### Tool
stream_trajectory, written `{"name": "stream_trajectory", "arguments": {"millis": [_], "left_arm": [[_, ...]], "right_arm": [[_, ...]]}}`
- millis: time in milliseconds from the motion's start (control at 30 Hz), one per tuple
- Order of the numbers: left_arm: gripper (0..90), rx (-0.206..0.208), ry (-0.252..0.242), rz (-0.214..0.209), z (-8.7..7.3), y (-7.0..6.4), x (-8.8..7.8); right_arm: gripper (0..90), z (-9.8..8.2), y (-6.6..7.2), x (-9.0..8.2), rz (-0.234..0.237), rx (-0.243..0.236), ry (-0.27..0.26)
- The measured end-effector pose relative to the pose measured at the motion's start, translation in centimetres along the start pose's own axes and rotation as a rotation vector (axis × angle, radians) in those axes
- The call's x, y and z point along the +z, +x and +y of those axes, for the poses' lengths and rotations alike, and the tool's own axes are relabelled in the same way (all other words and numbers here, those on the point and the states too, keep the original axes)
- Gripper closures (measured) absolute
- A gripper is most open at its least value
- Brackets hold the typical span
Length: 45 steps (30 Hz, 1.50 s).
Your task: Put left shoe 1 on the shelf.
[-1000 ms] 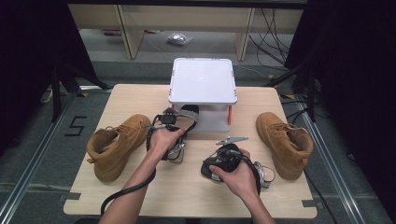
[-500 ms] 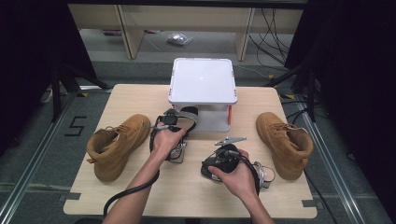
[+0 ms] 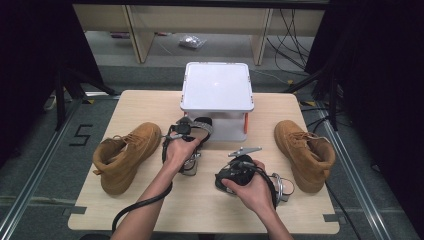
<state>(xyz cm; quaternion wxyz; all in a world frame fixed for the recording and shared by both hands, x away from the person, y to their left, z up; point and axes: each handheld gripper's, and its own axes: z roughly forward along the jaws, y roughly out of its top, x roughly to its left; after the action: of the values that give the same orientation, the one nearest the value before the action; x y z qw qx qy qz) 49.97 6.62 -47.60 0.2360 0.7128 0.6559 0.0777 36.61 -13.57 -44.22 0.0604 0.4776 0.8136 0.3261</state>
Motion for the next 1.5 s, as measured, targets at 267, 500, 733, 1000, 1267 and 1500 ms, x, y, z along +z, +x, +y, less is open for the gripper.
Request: {"name": "stream_trajectory", "arguments": {"millis": [267, 500, 733, 1000, 1267, 1500], "left_arm": [[33.9, 0.059, -0.013, -0.032, 0.0, 0.2, -0.5], [33.0, 0.119, -0.148, -0.06, -0.5, 0.9, -3.3], [69.2, 0.264, -0.237, -0.096, -1.9, 2.2, -6.8], [89.5, 0.322, -0.411, -0.143, -2.4, 3.4, -10.5], [89.6, 0.384, -0.612, -0.183, 1.7, 1.9, -12.7], [89.6, 0.422, -0.656, -0.152, 5.5, 1.0, -11.4]], "right_arm": [[35.4, -0.1, 0.3, 0.5, -0.011, -0.015, 0.0], [36.1, -0.1, 0.6, 0.8, -0.009, -0.024, -0.007], [40.1, -0.1, 1.1, 1.2, 0.01, -0.032, -0.013], [56.0, -0.1, 1.8, 2.1, 0.025, -0.052, -0.02], [90.0, 0.7, 3.2, 3.5, 0.086, -0.115, 0.006], [90.0, 1.4, 5.0, 5.5, 0.138, -0.162, 0.024]]}}
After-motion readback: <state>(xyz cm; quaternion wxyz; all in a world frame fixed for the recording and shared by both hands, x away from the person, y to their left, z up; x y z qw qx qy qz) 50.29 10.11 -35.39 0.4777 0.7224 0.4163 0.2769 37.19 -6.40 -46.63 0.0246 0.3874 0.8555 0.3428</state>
